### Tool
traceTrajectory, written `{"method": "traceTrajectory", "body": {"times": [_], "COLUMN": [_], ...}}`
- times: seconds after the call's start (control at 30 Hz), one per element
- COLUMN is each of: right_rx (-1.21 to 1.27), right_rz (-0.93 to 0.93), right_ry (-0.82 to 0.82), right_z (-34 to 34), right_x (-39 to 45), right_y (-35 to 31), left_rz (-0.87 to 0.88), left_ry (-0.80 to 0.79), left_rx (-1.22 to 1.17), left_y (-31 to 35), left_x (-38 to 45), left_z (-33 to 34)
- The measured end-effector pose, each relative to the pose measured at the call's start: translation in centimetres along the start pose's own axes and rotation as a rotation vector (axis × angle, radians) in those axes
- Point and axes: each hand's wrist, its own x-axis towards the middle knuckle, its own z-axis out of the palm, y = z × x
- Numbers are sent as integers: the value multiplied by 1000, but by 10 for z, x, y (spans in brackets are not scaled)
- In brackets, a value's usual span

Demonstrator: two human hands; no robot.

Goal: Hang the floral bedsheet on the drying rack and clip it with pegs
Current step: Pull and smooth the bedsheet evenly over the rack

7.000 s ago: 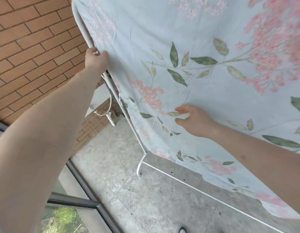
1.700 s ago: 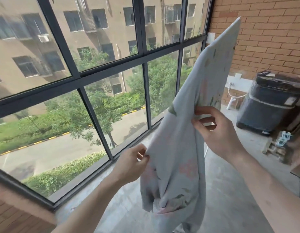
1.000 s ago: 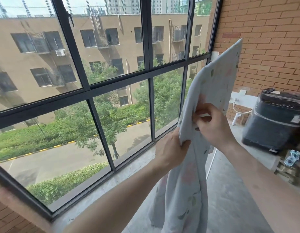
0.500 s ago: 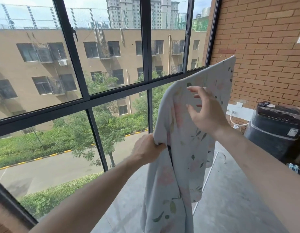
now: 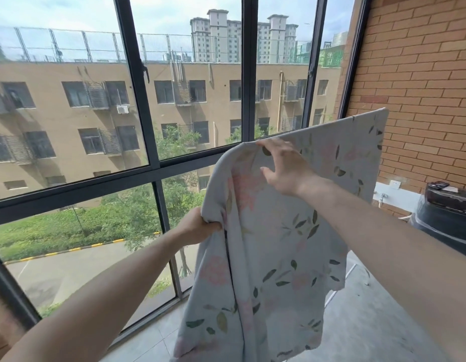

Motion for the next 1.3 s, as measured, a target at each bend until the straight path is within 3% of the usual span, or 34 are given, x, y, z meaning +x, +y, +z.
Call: {"method": "traceTrajectory", "body": {"times": [0.27,0.47,0.57,0.67,0.8,1.1,1.3], "right_rx": [-39,-77,-45,15,24,48,59], "right_rz": [-43,-6,42,85,97,87,62], "right_ry": [-120,-110,-144,-136,-133,-125,-112], "right_z": [26,42,41,43,46,37,45], "right_x": [40,54,65,70,73,77,75], "right_y": [-26,-24,-21,-20,-24,-16,-9], "left_rz": [-17,-16,-38,-87,-115,-83,-116], "left_ry": [-57,-63,114,339,236,553,643], "left_rx": [-21,-98,-126,23,106,208,166], "left_y": [-10,-24,-29,-33,-26,-49,-38], "left_x": [13,-5,-27,-51,-60,-50,-16], "left_z": [-10,-11,-2,22,48,-26,-96]}}
